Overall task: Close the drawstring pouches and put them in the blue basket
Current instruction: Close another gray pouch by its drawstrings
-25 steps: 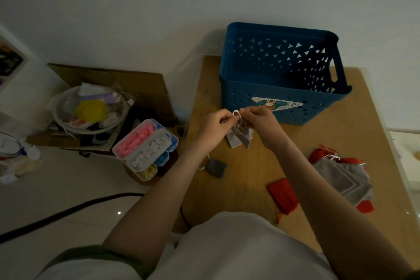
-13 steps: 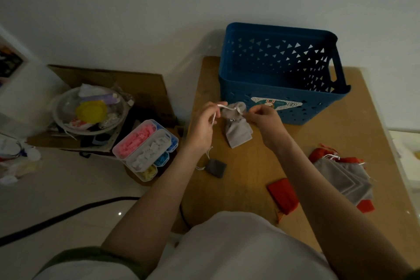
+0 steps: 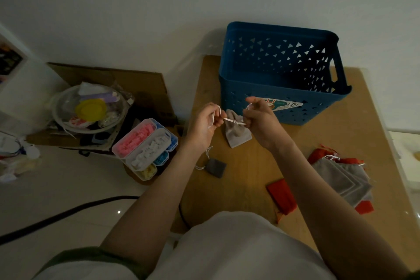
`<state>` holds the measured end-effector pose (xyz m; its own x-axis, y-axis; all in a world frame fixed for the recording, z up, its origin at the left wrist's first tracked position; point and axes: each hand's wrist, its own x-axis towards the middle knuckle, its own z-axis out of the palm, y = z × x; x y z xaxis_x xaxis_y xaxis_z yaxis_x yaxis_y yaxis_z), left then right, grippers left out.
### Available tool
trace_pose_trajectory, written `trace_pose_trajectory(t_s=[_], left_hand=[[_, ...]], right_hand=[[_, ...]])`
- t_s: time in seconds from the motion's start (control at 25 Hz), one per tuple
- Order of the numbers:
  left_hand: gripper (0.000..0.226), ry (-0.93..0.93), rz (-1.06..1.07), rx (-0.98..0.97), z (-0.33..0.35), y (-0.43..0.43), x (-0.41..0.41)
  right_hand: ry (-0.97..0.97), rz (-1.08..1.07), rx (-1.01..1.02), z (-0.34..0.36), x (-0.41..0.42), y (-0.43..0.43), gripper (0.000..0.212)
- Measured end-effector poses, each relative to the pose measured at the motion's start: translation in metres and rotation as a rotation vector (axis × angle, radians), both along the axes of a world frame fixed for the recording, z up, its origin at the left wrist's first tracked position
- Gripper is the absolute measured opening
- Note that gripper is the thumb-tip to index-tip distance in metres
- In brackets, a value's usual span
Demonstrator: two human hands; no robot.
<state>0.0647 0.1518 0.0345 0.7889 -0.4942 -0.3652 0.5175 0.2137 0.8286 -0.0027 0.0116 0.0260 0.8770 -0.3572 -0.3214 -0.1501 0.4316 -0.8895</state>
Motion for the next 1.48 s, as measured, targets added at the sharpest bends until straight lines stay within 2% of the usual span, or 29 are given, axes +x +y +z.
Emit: trace_pose_trajectory(t_s=[0.08,0.2,0.28,0.4,0.56,0.64,0.76,0.84,1.08,1.28,1.4,1.48], left_hand=[[0.034,-0.099,-0.048,0.081,0.000,-0.001,0.000],[0.030,-0.281,-0.107,0.226,0.003,-0.002,0.001],[0.024,-0.371,-0.122,0.272,0.008,-0.003,0.001],[0.021,-0.477,-0.139,0.325,0.013,-0.001,0.002],[0.024,-0.551,-0.178,0.416,0.006,0.001,0.002],[0.022,-0.602,-0.232,0.486,0.003,-0.002,0.000],[0.022,-0.680,-0.384,0.596,0.000,-0.005,-0.007],[0.026,-0.676,-0.391,0.620,0.000,-0.005,-0.010],[0.031,-0.709,-0.334,0.708,0.005,-0.013,-0.014],[0.027,-0.802,-0.277,0.766,0.005,-0.013,-0.015],[0.027,-0.715,-0.294,0.817,0.003,-0.014,-0.015],[0.027,-0.614,-0.254,0.753,0.005,-0.013,-0.016]], right_hand=[[0.037,0.144,-0.199,0.003,0.000,0.002,0.032],[0.078,0.364,-0.452,0.010,-0.002,0.008,0.012],[0.054,0.389,-0.446,0.011,-0.002,0.012,0.002],[0.032,0.356,-0.434,0.013,-0.003,0.011,0.012],[-0.024,0.323,-0.377,0.012,-0.006,0.011,0.014],[-0.059,0.300,-0.306,0.010,-0.006,0.011,0.014],[-0.088,0.239,-0.099,0.008,-0.006,0.010,0.012],[-0.104,0.213,-0.055,0.004,-0.008,0.010,0.012],[-0.078,0.128,-0.138,-0.004,-0.005,0.011,0.022],[-0.090,0.170,-0.192,0.005,-0.007,0.012,0.031],[-0.075,-0.030,-0.266,0.003,-0.008,0.011,0.024],[-0.051,-0.050,-0.320,0.002,-0.008,0.007,0.011]])
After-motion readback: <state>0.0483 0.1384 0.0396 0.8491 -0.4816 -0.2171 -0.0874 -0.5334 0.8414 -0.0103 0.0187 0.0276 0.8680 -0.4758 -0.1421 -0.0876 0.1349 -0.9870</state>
